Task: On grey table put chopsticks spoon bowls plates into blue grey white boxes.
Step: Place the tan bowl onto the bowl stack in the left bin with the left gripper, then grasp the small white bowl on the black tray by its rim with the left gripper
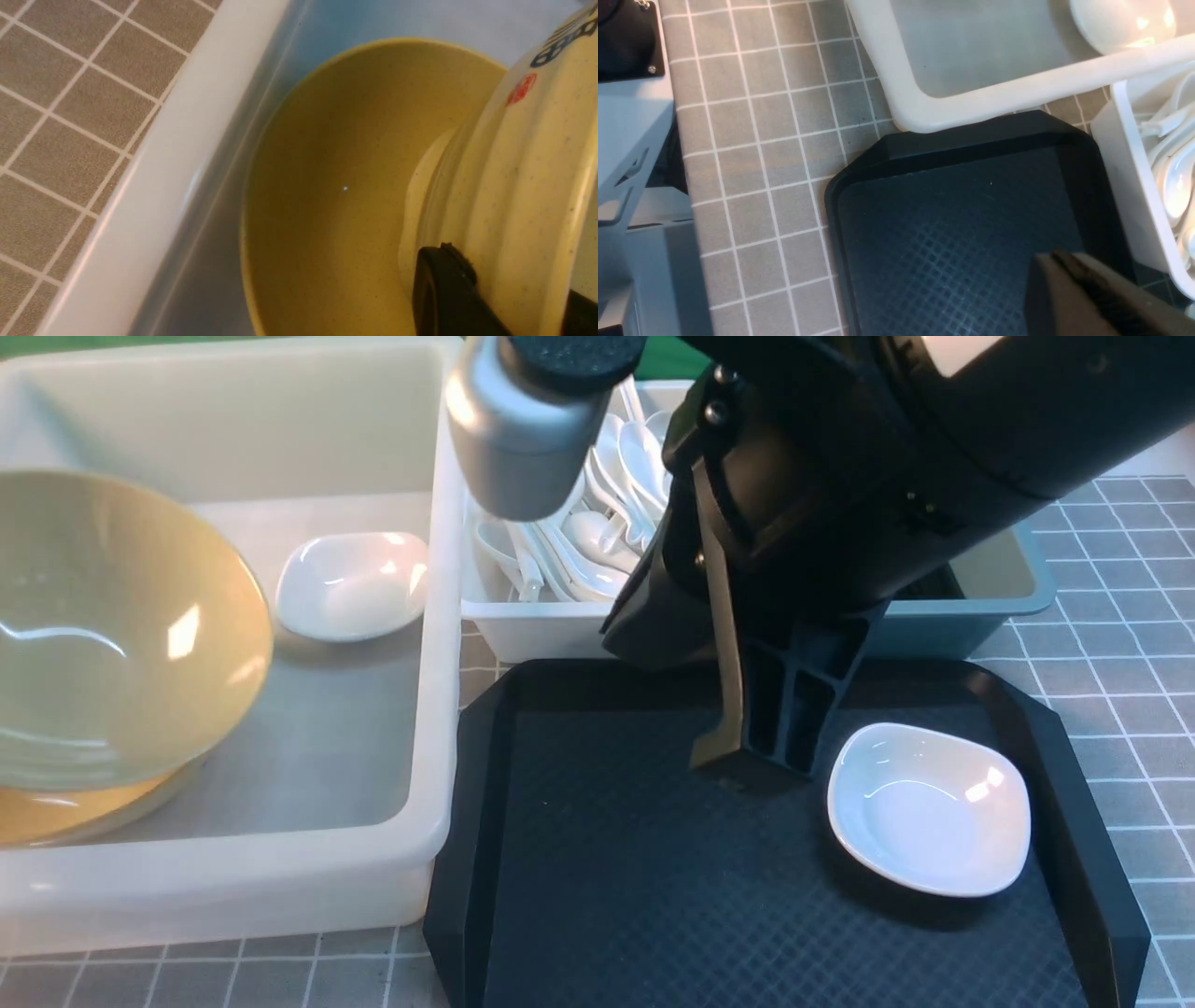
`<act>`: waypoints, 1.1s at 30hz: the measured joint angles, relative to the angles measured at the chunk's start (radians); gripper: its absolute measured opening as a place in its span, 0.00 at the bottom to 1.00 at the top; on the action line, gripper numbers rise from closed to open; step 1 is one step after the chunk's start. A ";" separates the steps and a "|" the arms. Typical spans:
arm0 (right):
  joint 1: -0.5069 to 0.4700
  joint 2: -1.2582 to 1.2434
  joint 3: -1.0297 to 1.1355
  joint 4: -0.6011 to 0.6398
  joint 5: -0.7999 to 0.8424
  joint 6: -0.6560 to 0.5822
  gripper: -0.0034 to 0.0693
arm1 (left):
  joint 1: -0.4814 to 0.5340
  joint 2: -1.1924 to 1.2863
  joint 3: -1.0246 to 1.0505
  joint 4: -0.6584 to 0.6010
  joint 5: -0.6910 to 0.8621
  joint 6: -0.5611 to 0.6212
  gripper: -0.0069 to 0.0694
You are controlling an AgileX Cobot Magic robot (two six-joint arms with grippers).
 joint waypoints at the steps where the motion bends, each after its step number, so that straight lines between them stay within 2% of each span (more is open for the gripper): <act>1: 0.000 0.000 0.000 0.000 0.000 0.001 0.09 | 0.000 0.013 0.000 -0.006 -0.008 0.003 0.12; 7: 0.000 0.000 0.000 0.000 0.000 0.003 0.10 | 0.000 0.082 0.000 0.002 -0.020 0.022 0.27; 8: 0.000 0.000 0.000 0.000 0.000 0.003 0.10 | 0.000 0.094 0.000 0.014 -0.014 0.024 0.36; 9: 0.000 0.000 0.000 0.000 0.000 0.003 0.10 | 0.000 0.095 0.000 0.014 -0.014 0.024 0.37; 10: 0.000 0.000 0.000 0.000 0.000 0.002 0.10 | 0.000 0.101 0.000 0.030 -0.002 0.026 0.47; 13: 0.000 0.000 0.000 0.000 0.000 -0.003 0.10 | 0.000 0.090 -0.013 0.062 0.015 0.026 0.67; 15: 0.000 0.000 0.000 0.000 0.000 -0.008 0.10 | 0.000 0.073 -0.034 0.080 0.031 0.026 0.75; 17: 0.000 0.000 0.000 0.000 0.000 -0.022 0.11 | 0.000 0.041 -0.079 0.103 0.061 0.017 0.82; 20: 0.000 0.000 0.000 0.000 0.000 -0.031 0.11 | 0.000 -0.006 -0.147 0.124 0.114 -0.016 0.86; 24: 0.000 0.000 0.000 -0.051 0.000 -0.020 0.11 | -0.047 -0.083 -0.268 0.142 0.223 -0.091 0.81; 27: 0.000 0.000 0.000 -0.113 0.000 0.024 0.11 | -0.168 -0.128 -0.308 0.142 0.255 -0.102 0.71; 29: -0.017 -0.001 0.000 -0.173 0.000 0.089 0.11 | -0.372 -0.150 -0.317 0.143 0.279 -0.077 0.56; 33: -0.112 -0.033 0.047 -0.175 -0.005 0.159 0.11 | -0.711 -0.112 -0.317 0.176 0.288 -0.019 0.30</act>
